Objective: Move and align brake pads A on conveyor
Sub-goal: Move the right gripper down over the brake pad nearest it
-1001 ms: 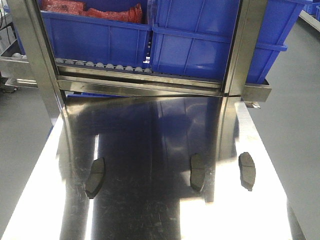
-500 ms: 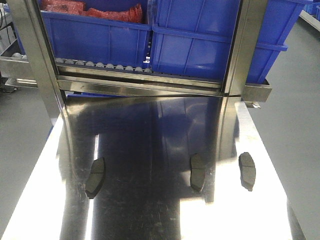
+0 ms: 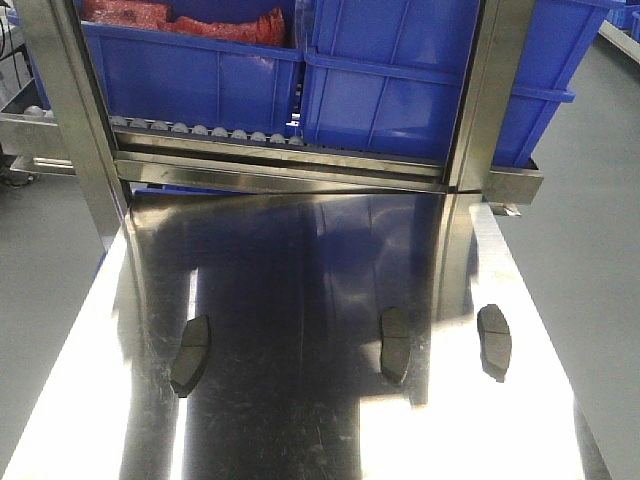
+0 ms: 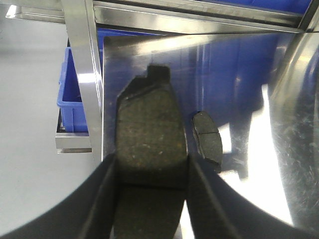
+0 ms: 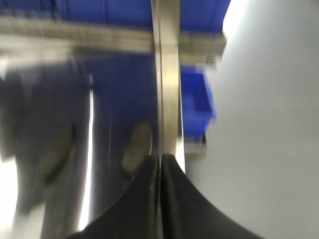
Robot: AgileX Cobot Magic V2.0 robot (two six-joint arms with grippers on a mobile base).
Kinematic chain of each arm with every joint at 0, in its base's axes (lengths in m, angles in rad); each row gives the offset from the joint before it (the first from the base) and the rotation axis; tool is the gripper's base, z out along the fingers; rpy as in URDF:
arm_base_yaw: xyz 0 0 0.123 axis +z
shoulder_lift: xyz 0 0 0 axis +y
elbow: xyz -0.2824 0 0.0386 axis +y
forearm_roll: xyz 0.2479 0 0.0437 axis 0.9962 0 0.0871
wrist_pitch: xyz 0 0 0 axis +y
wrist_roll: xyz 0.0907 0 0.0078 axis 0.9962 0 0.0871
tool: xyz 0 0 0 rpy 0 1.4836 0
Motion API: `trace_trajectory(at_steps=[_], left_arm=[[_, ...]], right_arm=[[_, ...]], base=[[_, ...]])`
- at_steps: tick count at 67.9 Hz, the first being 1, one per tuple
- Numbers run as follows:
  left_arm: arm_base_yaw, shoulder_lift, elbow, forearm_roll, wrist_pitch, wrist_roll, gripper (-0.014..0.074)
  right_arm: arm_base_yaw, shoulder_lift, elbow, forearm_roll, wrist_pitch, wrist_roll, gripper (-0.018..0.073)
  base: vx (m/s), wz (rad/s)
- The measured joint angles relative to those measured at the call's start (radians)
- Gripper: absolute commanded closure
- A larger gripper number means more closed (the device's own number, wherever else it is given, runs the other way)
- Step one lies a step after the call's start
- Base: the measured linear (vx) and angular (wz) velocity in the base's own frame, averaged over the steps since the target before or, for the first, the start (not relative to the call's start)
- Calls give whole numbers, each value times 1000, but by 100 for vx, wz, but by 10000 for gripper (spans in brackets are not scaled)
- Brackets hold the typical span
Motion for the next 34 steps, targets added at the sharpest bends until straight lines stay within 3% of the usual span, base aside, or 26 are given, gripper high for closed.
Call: trace_trajectory(at_steps=[13, 34], left_arm=[[0, 0, 0, 0, 0, 0, 603], [0, 0, 0, 0, 0, 0, 603]], right_arm=[[0, 167, -66, 36, 228, 0, 571], [0, 231, -66, 21, 294, 80, 547]], base=[[0, 0], [0, 0]])
